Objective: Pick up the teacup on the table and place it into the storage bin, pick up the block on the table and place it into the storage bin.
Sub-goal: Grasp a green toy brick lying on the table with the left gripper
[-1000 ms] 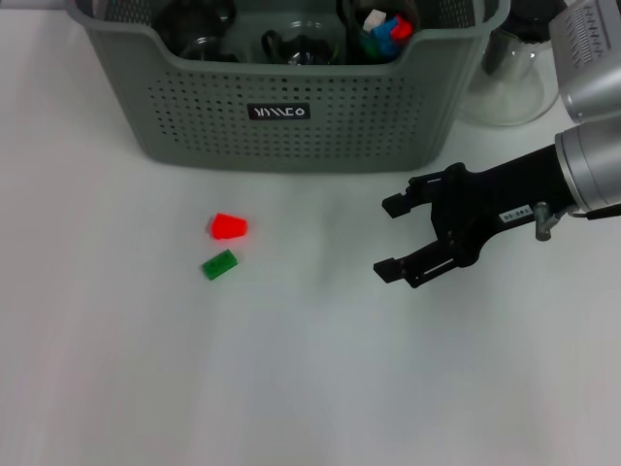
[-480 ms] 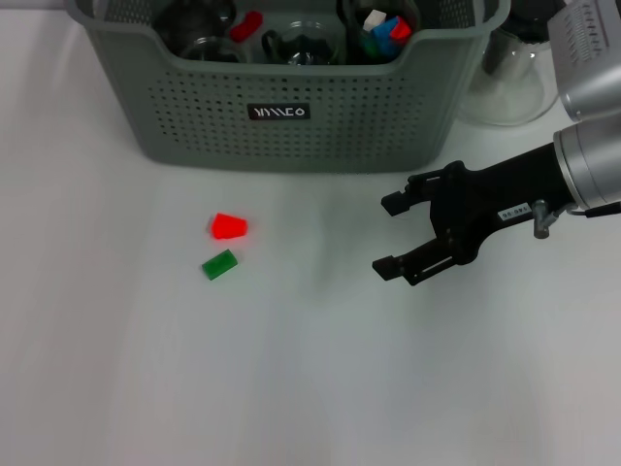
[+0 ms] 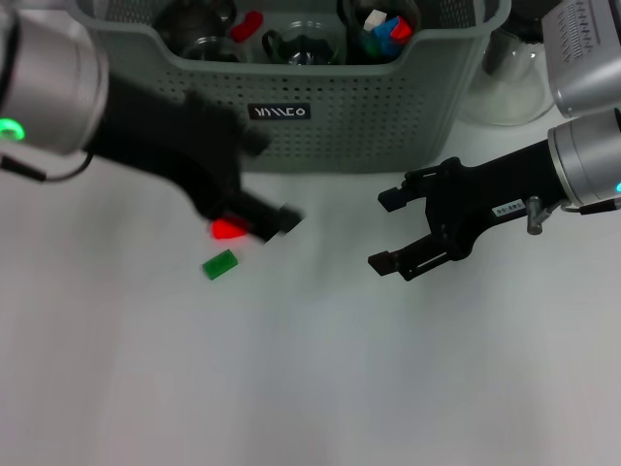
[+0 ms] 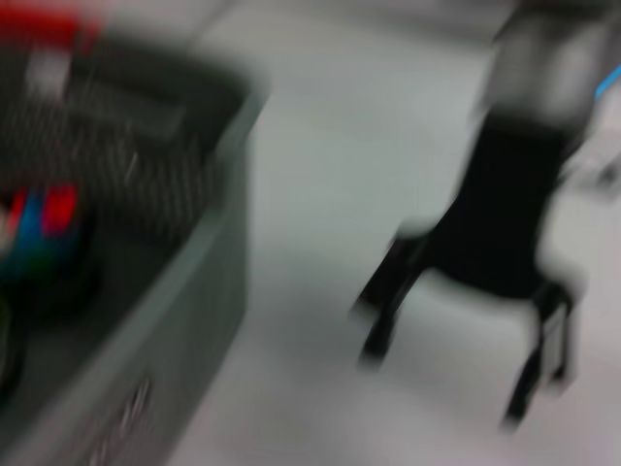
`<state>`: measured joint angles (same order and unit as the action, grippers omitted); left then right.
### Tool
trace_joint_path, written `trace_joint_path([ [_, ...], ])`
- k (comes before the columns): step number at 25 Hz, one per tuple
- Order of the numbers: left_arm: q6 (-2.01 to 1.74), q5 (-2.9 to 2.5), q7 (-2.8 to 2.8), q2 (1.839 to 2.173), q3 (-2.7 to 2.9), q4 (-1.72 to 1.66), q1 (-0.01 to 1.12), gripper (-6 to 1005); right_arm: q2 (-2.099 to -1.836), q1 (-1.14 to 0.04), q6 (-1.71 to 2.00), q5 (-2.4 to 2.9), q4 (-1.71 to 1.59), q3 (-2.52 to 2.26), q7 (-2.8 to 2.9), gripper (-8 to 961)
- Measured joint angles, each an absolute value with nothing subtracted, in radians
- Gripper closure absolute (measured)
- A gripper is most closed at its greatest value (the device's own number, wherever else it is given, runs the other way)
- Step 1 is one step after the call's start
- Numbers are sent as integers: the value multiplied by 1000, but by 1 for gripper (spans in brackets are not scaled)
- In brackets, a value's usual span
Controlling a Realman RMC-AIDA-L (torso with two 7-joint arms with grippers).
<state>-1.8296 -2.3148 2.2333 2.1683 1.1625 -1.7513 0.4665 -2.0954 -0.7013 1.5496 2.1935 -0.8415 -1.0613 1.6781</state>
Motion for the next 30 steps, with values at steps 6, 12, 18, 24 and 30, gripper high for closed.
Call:
trace_joint_path([
  [6, -1730, -2574, 2334, 2169, 1346, -1616, 486, 77, -2095, -707, 1549, 2194, -831, -1062, 1690, 1],
  [12, -1619, -2754, 2466, 2169, 1501, -1482, 526, 79, -2095, -707, 1549, 2194, -828, -1061, 1703, 3],
  [18, -1580, -2799, 2532, 2170, 1533, -1408, 540, 110, -2095, -704, 1549, 2194, -815, -1062, 1703, 4],
  [24, -1540, -2791, 2572, 2173, 1550, -1363, 548, 147, -2095, -704, 1549, 2194, -815, -1063, 1702, 4],
  [30, -1494, -2795, 2587, 2174, 1573, -1321, 551, 183, -2095, -703, 1549, 2194, -815, -1063, 1697, 3],
])
